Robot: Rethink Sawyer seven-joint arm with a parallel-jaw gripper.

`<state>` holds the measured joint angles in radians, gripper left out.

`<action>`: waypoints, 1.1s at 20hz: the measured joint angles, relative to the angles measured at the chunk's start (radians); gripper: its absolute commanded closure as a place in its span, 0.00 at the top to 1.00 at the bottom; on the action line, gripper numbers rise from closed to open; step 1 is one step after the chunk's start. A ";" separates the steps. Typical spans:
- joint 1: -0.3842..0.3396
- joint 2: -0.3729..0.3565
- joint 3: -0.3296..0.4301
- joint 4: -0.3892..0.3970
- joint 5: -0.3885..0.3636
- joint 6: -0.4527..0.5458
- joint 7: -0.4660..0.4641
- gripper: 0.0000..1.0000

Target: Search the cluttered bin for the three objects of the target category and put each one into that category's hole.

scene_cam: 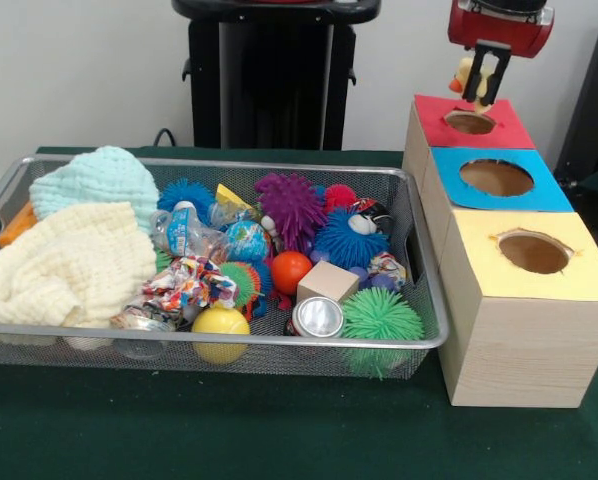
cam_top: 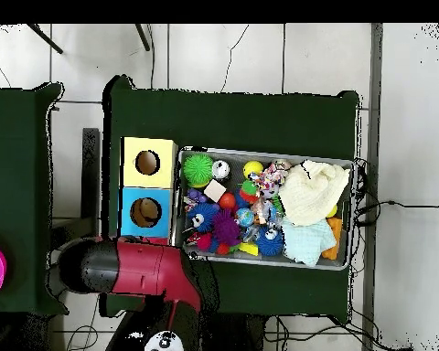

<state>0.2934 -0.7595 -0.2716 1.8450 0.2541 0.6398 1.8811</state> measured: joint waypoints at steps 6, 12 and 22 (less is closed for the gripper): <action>0.000 0.000 -0.001 0.001 0.001 0.000 0.000 1.00; 0.000 0.000 -0.014 0.001 0.010 0.000 0.000 1.00; 0.000 0.000 -0.025 0.004 0.025 0.000 0.000 1.00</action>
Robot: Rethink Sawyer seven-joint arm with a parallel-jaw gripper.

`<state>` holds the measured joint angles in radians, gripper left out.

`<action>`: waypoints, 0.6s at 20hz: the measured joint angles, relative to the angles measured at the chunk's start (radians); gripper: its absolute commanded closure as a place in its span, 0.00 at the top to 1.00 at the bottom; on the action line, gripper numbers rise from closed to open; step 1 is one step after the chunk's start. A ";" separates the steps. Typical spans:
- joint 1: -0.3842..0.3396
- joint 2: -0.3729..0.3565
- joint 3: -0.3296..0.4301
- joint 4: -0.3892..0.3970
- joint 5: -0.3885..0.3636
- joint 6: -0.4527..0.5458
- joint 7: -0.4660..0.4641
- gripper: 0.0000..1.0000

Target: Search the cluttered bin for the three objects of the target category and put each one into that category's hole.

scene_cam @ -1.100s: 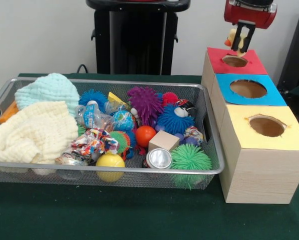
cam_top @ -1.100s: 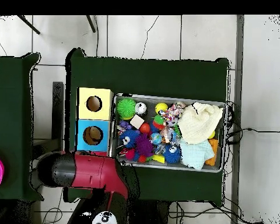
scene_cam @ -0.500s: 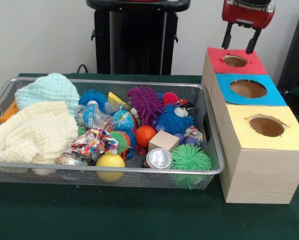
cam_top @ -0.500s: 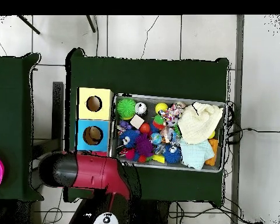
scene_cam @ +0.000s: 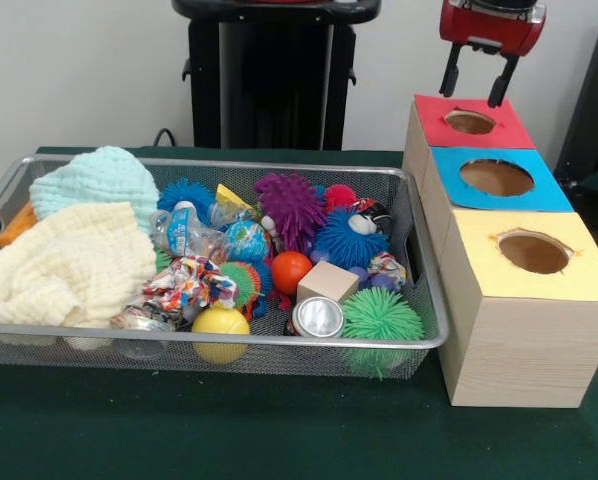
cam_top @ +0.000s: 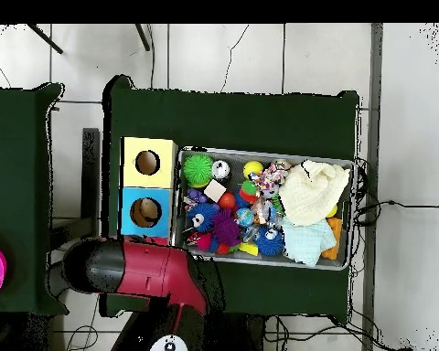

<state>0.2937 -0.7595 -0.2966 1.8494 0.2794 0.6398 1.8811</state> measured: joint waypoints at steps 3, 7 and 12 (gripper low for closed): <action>-0.001 0.000 -0.001 0.001 0.004 0.000 0.000 1.00; -0.014 -0.004 -0.002 0.001 0.003 0.000 0.000 1.00; -0.071 -0.024 -0.002 0.003 0.002 0.000 0.000 1.00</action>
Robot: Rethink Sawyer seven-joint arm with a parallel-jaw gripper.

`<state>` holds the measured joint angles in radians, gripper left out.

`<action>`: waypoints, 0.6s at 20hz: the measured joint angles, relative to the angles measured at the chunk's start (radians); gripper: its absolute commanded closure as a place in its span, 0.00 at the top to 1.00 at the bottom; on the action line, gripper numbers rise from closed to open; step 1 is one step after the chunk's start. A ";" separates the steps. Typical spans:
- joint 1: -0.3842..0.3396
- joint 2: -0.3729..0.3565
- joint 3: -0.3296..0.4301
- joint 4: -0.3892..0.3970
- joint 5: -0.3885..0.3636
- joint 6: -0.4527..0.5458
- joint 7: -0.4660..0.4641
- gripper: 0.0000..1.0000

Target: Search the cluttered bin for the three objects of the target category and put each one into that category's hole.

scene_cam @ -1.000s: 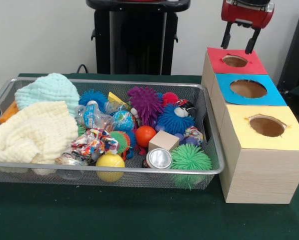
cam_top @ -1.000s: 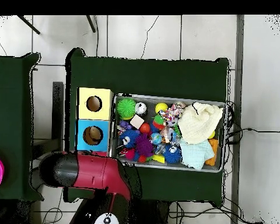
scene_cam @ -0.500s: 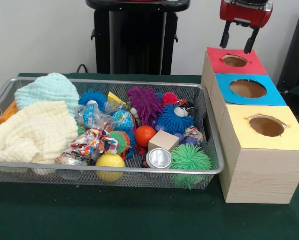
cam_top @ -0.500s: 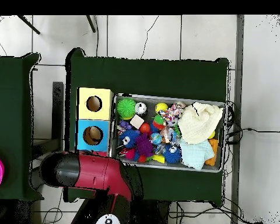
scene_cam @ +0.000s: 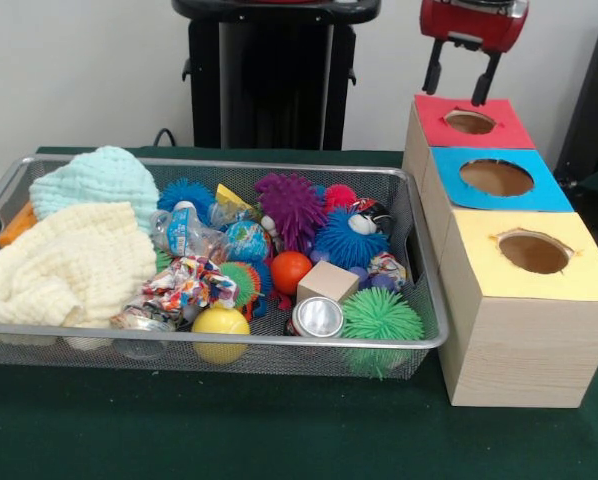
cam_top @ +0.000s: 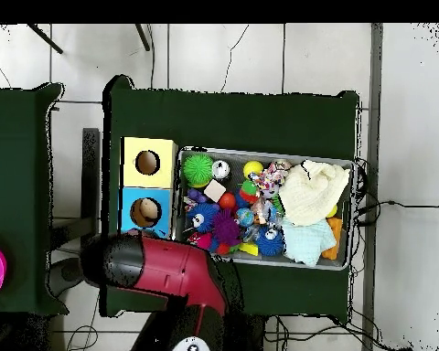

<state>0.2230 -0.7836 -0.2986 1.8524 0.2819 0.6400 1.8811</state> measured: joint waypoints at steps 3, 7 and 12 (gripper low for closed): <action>-0.047 -0.014 0.000 0.002 -0.001 0.000 0.000 1.00; -0.117 -0.030 0.000 0.005 -0.004 0.000 0.000 1.00; -0.196 -0.042 -0.003 0.005 -0.047 0.000 0.000 1.00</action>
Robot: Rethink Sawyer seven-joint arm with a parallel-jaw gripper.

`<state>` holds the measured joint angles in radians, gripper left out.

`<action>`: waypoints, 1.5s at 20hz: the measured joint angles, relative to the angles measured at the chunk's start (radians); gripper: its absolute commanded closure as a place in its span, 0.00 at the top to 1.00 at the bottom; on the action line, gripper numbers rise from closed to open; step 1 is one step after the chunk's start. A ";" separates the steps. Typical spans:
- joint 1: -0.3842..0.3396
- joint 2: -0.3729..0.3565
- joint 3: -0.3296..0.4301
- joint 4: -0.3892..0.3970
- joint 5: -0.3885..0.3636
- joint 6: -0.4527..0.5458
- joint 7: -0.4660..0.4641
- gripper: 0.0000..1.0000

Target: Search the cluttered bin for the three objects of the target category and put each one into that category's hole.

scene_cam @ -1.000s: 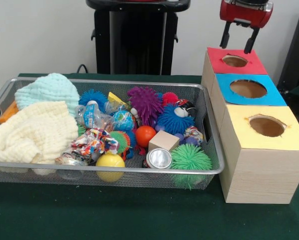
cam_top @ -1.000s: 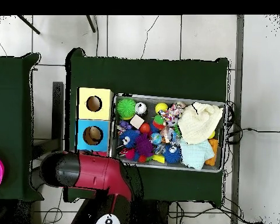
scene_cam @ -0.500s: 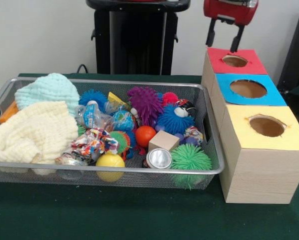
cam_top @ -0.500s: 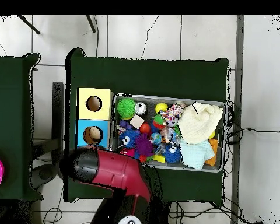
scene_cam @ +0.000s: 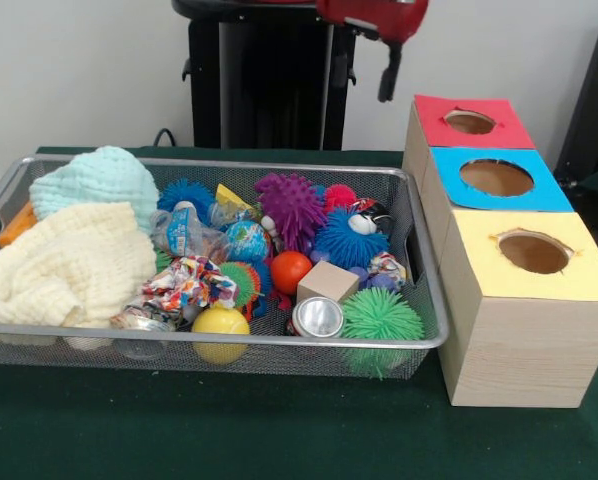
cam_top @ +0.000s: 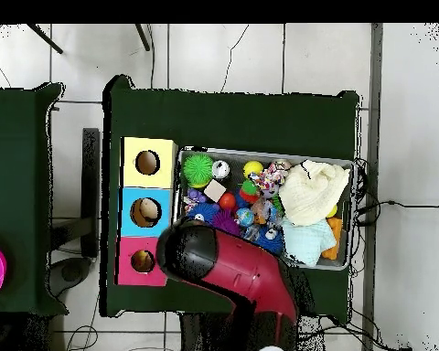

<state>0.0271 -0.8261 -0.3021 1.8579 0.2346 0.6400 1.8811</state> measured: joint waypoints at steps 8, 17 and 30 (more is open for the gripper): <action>-0.102 -0.019 0.000 0.010 -0.083 -0.001 0.000 1.00; -0.204 -0.021 0.004 0.040 -0.159 -0.028 0.000 1.00; -0.236 -0.021 0.033 0.042 -0.176 -0.088 0.000 1.00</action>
<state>-0.2092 -0.8472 -0.2690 1.8996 0.0586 0.5520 1.8811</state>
